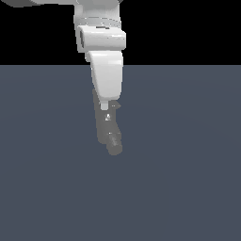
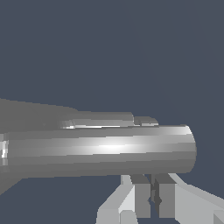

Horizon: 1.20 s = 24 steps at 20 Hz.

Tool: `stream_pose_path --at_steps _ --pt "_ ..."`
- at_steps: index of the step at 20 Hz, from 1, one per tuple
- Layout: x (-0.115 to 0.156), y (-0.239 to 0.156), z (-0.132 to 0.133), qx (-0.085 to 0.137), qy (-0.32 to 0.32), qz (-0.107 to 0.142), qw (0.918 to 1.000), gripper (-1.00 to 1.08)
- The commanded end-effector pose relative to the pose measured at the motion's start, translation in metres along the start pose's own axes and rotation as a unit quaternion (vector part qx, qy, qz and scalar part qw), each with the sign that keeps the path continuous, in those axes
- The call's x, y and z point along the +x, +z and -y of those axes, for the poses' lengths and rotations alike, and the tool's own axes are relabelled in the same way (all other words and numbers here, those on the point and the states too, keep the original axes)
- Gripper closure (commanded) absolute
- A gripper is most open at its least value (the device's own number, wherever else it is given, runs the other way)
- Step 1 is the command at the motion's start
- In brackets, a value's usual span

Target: Turn on the faucet by rotating a designated handle.

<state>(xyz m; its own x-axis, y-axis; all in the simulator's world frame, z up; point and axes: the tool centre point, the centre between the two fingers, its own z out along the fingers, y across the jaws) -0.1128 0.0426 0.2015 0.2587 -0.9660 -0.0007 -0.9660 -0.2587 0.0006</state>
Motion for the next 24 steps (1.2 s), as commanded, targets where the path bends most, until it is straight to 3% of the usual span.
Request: stream_pose_path --at_steps 1,10,11,12,24 --pt "0.022 0.000 -0.001 0.001 0.008 0.000 1.0000 1.08" --pt "0.075 0.000 -0.002 0.000 0.010 0.000 1.0000 1.08" --pt "0.075 0.000 -0.002 0.000 0.010 0.000 1.0000 1.08" --pt "0.056 0.000 0.002 0.000 -0.005 0.000 1.0000 1.08" --pt "0.091 0.000 0.031 0.000 0.001 0.000 1.0000 1.08"
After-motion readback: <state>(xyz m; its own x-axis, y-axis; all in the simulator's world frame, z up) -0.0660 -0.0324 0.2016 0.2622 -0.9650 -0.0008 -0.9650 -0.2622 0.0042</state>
